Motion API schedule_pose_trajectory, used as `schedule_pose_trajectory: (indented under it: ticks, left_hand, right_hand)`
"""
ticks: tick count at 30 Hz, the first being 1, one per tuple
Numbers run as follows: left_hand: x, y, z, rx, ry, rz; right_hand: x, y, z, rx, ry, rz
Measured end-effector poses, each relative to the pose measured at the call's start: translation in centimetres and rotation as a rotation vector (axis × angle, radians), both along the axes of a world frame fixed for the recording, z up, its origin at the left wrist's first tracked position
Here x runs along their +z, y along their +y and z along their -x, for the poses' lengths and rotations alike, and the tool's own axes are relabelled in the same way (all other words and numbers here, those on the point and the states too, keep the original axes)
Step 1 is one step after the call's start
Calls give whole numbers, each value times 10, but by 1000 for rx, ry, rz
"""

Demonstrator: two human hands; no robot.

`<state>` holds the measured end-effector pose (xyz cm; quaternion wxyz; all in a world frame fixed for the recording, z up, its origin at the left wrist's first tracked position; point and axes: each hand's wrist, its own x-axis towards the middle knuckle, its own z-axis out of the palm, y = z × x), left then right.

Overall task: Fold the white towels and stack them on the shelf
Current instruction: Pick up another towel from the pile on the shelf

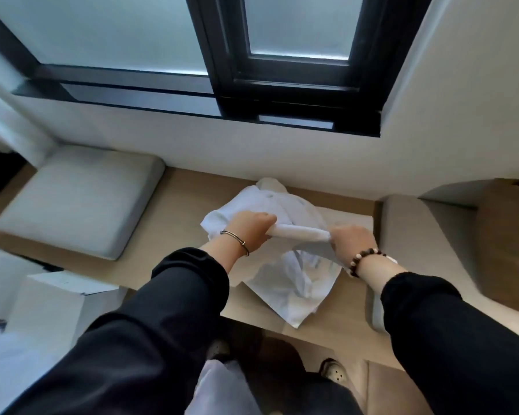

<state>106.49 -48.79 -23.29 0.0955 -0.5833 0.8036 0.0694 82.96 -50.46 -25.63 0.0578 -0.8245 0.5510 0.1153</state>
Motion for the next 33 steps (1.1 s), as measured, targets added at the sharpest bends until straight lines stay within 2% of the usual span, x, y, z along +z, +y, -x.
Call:
schedule_pose_trajectory:
  ticks: [9,13,20,24,26,27,29,30,33]
  left_hand:
    - [-72,6,-191,9,44,-218]
    - [-118,11,-270,116,33,-344]
    - [-187,16,-357,155,-52,-669]
    - [-215,-2,-380,143,-105,-778]
    - [-234,-14,-388,183,-133,-710]
    - [-246,-18,-391,203,-155,-600]
    - [-276,-15,-393,252,-173,-340]
    - [-292,-10,-390,290,-143,-270]
    - [-339,17,-368,313,-84,-363]
  right_hand:
    - [-40,25,-166,-89,63,-78]
    - [-78,38,-235,-115,67,-151]
    - [-152,55,-315,-115,45,-447]
    - [-192,35,-340,-224,-1,-699]
    - [-215,23,-350,-289,-39,-753]
    - [-227,20,-354,-299,-46,-705]
    - [-252,21,-363,-259,-36,-493]
    - [-265,24,-368,-214,-37,-402]
    - [-306,43,-379,-89,-52,-323]
